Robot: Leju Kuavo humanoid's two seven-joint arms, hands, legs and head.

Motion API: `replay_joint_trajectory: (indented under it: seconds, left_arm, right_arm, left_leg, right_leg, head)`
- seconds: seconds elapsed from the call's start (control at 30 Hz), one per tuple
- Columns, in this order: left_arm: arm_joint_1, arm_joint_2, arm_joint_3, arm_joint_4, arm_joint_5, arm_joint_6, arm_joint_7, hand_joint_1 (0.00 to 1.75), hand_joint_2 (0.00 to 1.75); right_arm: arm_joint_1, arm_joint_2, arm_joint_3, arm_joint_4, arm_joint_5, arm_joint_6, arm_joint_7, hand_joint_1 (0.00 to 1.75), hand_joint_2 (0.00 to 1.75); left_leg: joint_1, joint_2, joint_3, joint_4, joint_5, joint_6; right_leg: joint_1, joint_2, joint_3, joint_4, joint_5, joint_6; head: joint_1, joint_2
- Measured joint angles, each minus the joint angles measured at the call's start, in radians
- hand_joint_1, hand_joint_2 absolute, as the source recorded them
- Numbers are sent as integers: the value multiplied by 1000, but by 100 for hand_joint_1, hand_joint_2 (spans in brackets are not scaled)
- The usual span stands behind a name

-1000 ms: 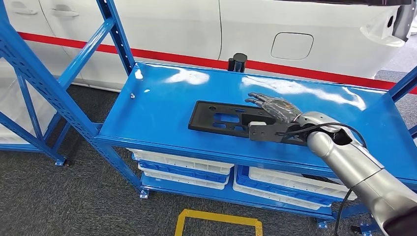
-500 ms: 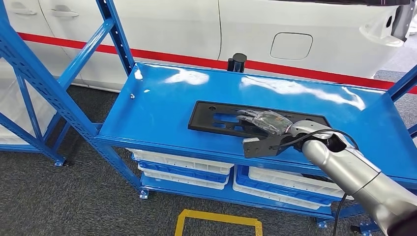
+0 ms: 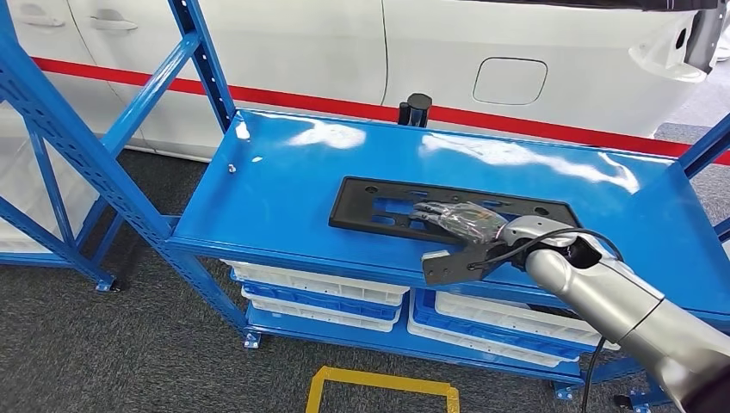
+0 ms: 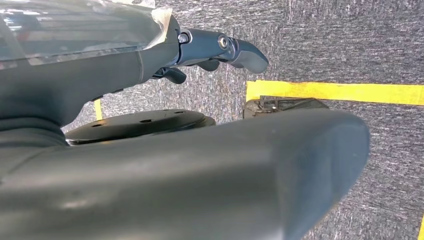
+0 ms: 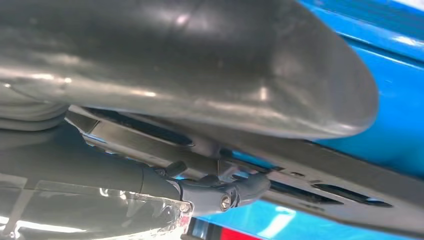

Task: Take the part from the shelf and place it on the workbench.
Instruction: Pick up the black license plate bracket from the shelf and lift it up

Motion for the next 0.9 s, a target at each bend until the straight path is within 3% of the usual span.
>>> replay_joint_trajectory:
  seconds: [0.23, 0.37, 0.9]
  left_arm:
    - [-1, -2, 0, 0, -10, 0, 0, 0, 0]
    - [-4, -2, 0, 0, -10, 0, 0, 0, 0]
    - [-9, -2, 0, 0, -32, -11, 7, 0, 0]
  right_arm:
    - [50, 10, 28, 69, 118, -159, -4, 0, 0]
    - [65, 45, 28, 141, 151, -211, -17, 0, 175]
    - [98, 115, -24, 314, 195, -281, -61, 0, 175]
  left_leg:
    - [0, -1, 4, 0, -1, 0]
    - [0, 0, 11, 0, -3, -1]
    - [0, 0, 33, -1, -10, -3]
  right_leg:
    - [0, 0, 3, 0, -2, 2]
    - [0, 0, 4, -1, -4, 0]
    - [0, 1, 23, -1, -10, -2]
  head:
    - [0, 0]
    - [0, 0]
    - [0, 0]
